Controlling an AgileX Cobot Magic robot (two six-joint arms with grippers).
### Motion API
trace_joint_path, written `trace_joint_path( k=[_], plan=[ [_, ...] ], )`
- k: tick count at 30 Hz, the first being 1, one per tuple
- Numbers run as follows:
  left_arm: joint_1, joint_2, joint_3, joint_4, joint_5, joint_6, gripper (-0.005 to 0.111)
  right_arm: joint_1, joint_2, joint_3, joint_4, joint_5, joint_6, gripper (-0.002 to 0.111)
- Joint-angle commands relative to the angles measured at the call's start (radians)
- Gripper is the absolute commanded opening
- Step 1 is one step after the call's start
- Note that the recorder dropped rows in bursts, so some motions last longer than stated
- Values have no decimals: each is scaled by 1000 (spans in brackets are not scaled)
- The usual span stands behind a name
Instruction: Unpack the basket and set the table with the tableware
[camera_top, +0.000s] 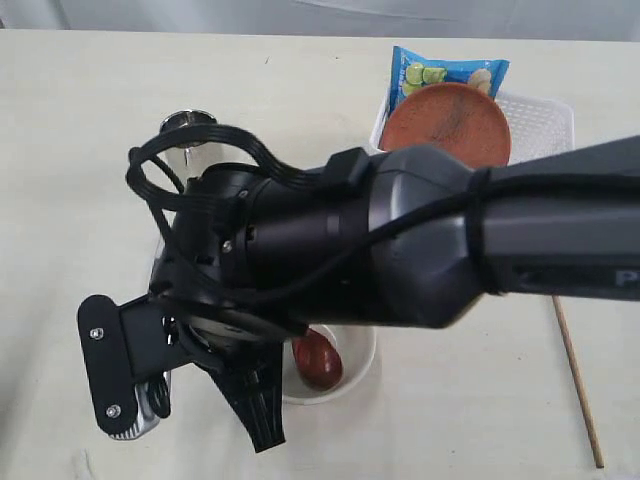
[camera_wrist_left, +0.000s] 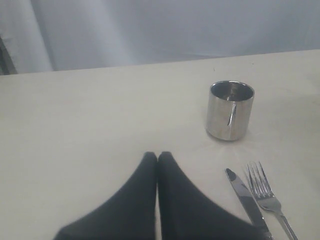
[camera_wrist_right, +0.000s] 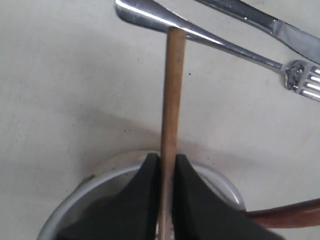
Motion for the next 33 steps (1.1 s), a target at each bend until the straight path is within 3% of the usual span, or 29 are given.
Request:
trace_joint_path(
  k=[1, 7, 15, 28, 33],
  plan=[
    [-6, -2, 2, 0, -9, -5, 0, -10, 2, -4, 0, -7, 9, -1],
    [-6, -2, 2, 0, -9, -5, 0, -10, 2, -4, 0, -5, 52, 1],
    [-6, -2, 2, 0, -9, -5, 0, -10, 2, -4, -23, -5, 73, 37],
    [-6, -2, 2, 0, -9, -5, 0, -10, -59, -35, -384, 92, 438, 36],
    [-6, -2, 2, 0, -9, -5, 0, -10, -116, -35, -401, 165, 503, 36]
  ],
)
